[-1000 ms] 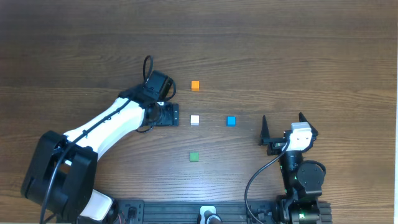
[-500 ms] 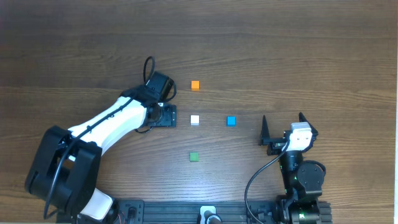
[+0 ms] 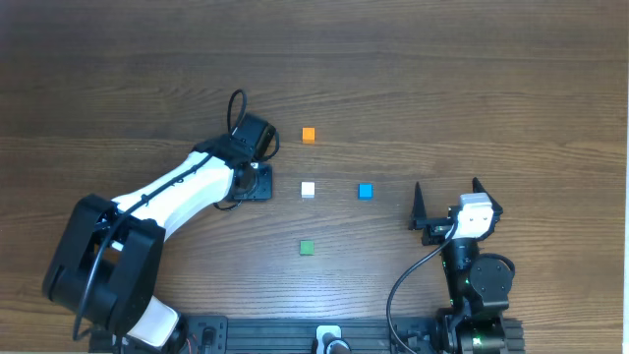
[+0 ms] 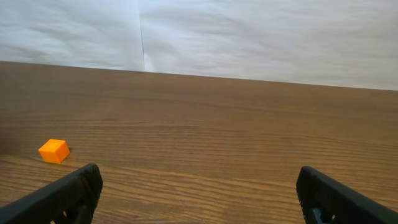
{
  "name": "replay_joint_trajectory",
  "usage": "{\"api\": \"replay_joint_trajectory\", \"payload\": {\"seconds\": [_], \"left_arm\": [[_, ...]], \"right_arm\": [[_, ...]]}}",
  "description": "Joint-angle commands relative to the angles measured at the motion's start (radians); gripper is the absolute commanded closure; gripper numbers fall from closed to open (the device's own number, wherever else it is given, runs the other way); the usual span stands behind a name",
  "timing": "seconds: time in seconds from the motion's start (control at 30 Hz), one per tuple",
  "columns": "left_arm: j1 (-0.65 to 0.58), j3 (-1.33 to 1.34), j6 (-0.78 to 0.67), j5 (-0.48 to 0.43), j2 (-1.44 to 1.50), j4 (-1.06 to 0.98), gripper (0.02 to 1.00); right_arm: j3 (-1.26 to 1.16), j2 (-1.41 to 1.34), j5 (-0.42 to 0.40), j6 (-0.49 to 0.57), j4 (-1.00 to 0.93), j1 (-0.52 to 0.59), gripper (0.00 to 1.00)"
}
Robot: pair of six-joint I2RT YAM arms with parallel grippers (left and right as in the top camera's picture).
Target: Stack Cubes
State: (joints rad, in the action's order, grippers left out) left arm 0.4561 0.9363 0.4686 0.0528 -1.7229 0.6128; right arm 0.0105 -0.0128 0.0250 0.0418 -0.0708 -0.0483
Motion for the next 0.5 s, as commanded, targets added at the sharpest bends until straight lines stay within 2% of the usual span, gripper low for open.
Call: {"api": "replay_joint_trajectory", "payload": {"seconds": [0.03,0.13,0.27,0.33,0.37,0.5], "left_arm": [[0.000,0.016,0.000,0.009,-0.011,-0.003,0.818],[0.000,0.016,0.000,0.009,-0.011,-0.003,0.869],[0.000,0.016,0.020,0.016,0.016,-0.001,0.888],[0.001,0.024,0.045,0.016,0.044,0.016,0.974],[0.006,0.035,0.061,0.019,0.061,0.039,0.978],[0.072,0.142,0.143,0.101,0.101,0.182,0.978]], "right_arm": [[-0.005,0.003,0.005,0.005,-0.002,0.003,0.007],[-0.005,0.003,0.005,0.005,-0.002,0.003,0.007],[-0.005,0.003,0.005,0.005,-0.002,0.003,0.009],[-0.005,0.003,0.005,0.005,-0.002,0.003,0.007],[-0.005,0.003,0.005,0.005,-0.002,0.003,0.007],[-0.005,0.003,0.005,0.005,-0.002,0.003,0.007]]}}
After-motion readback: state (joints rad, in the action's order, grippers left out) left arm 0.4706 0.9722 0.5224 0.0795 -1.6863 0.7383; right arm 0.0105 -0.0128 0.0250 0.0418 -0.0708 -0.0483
